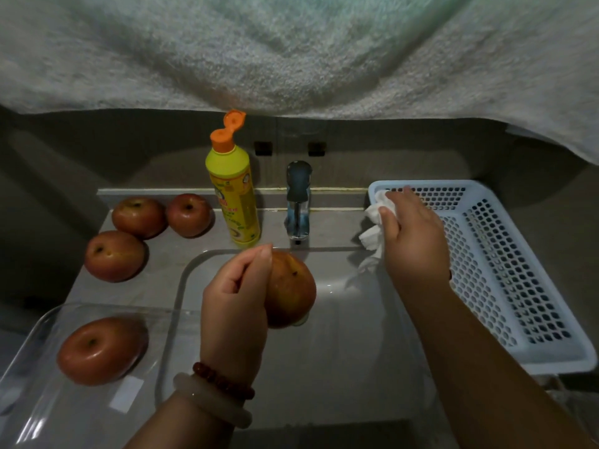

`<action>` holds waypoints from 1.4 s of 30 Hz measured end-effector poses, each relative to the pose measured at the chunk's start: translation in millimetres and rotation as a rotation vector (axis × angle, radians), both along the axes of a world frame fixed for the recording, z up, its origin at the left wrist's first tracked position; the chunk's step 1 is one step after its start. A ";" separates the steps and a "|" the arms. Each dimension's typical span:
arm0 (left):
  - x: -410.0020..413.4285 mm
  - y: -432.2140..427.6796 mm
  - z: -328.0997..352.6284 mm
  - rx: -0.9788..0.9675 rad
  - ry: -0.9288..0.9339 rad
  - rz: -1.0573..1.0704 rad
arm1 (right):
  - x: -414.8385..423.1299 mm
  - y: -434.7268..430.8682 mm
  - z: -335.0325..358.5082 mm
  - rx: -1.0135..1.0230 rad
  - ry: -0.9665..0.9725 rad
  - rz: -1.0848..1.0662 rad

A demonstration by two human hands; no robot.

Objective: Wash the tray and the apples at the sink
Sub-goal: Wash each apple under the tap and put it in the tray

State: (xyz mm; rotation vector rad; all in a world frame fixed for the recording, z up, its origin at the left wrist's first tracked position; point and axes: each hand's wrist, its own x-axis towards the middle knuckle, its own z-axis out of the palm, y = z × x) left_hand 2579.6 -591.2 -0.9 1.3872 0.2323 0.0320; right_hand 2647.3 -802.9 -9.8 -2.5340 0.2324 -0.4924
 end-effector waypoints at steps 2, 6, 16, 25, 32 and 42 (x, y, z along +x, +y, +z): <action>-1.9 -0.1 -0.2 0.057 -0.037 0.012 | 4.6 -1.2 -6.3 -0.017 0.055 -0.024; -4.1 -2.5 1.7 0.238 -0.111 0.032 | 12.2 3.5 -21.1 -0.062 0.347 -0.084; 6.0 1.9 4.1 -0.040 0.047 0.049 | 20.0 7.3 -20.6 0.008 0.064 -0.208; 4.4 -0.7 10.5 0.042 0.017 0.076 | 27.8 4.2 -24.5 0.139 0.349 -0.219; 5.4 -0.8 12.8 0.173 -0.049 0.100 | 26.4 8.6 -23.3 0.059 0.343 -0.209; 6.6 1.2 10.8 0.055 0.018 0.109 | 20.6 16.1 -17.2 -0.005 0.282 -0.167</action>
